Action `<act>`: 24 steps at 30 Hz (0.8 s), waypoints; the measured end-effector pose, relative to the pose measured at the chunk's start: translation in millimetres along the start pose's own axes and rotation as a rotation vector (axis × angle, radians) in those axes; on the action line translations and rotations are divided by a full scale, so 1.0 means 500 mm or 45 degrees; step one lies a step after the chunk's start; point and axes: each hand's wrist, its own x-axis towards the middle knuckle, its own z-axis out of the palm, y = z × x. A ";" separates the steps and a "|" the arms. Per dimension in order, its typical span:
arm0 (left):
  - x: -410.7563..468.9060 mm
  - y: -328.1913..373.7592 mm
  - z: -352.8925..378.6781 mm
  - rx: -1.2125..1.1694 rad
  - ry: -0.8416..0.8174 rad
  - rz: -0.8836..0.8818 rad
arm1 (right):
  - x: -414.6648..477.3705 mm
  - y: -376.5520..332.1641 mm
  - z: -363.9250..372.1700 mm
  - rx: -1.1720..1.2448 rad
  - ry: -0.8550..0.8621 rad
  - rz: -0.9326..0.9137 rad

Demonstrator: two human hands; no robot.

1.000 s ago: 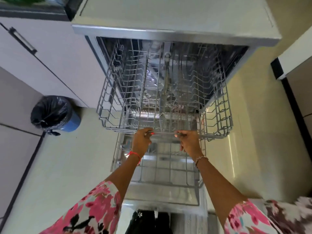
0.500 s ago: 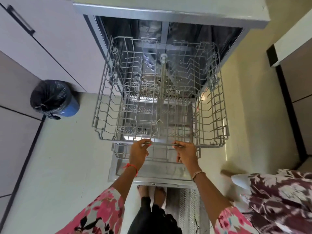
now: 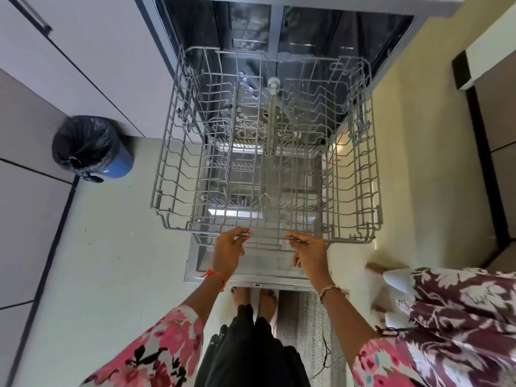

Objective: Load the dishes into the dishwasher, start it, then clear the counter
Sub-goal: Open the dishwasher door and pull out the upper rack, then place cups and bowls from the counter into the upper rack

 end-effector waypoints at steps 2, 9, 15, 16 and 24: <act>-0.002 -0.003 -0.006 0.013 0.007 0.002 | -0.006 0.006 0.005 -0.001 0.009 -0.001; -0.002 0.000 -0.007 0.073 0.000 0.029 | -0.012 0.004 0.008 -0.052 0.030 -0.030; -0.013 0.037 -0.044 0.449 -0.279 0.013 | -0.003 -0.038 0.001 -0.579 -0.071 -0.051; -0.017 0.042 -0.050 0.619 -0.331 0.045 | 0.000 -0.049 0.001 -0.762 -0.098 -0.065; -0.073 0.185 -0.214 0.842 -0.150 0.177 | -0.055 -0.260 0.109 -1.392 -0.310 -0.304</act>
